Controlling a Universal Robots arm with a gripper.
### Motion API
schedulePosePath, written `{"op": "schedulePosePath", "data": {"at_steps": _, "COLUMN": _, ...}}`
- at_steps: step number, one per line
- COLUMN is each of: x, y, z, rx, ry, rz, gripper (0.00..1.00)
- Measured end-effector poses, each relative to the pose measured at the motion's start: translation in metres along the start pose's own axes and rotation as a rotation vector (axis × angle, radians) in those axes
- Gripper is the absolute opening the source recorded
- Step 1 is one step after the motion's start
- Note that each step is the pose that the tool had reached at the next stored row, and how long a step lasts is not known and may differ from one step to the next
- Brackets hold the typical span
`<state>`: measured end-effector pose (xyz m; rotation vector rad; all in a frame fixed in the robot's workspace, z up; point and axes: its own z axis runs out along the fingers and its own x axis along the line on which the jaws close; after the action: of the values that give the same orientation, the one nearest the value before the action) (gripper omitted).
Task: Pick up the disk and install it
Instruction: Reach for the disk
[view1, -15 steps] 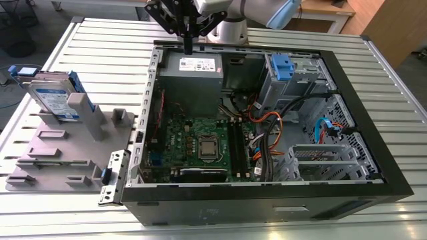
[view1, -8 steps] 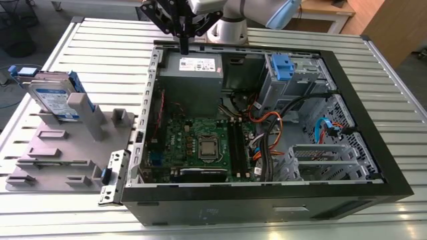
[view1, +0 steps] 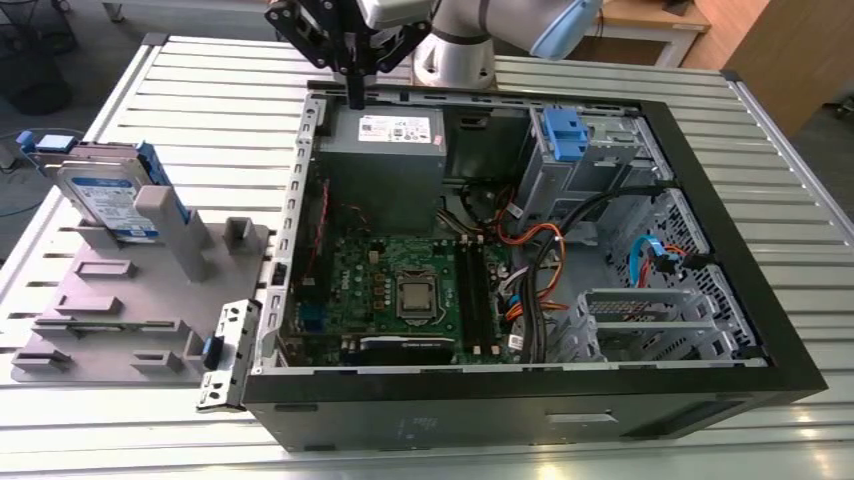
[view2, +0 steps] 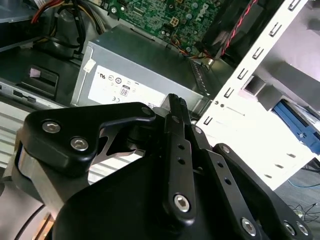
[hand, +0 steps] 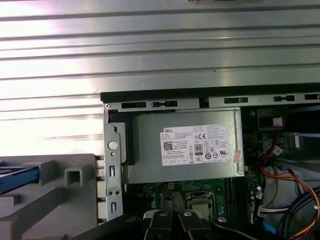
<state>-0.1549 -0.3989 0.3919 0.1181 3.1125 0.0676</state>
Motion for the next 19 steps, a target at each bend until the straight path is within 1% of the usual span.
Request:
{"op": "schedulePosePath", "data": {"at_steps": 5, "x": 0.0088, "y": -0.0007, "z": 0.0002, "rx": 0.0000, "ry": 0.0000, "rz": 0.000, "gripper": 0.11}}
{"op": "schedulePosePath", "data": {"at_steps": 13, "x": 0.0204, "y": -0.0016, "z": 0.0003, "rx": 0.0000, "ry": 0.0000, "rz": 0.000, "gripper": 0.11}}
{"op": "schedulePosePath", "data": {"at_steps": 19, "x": 0.0230, "y": -0.0018, "z": 0.0004, "rx": -0.0001, "ry": 0.0000, "rz": 0.000, "gripper": 0.11}}
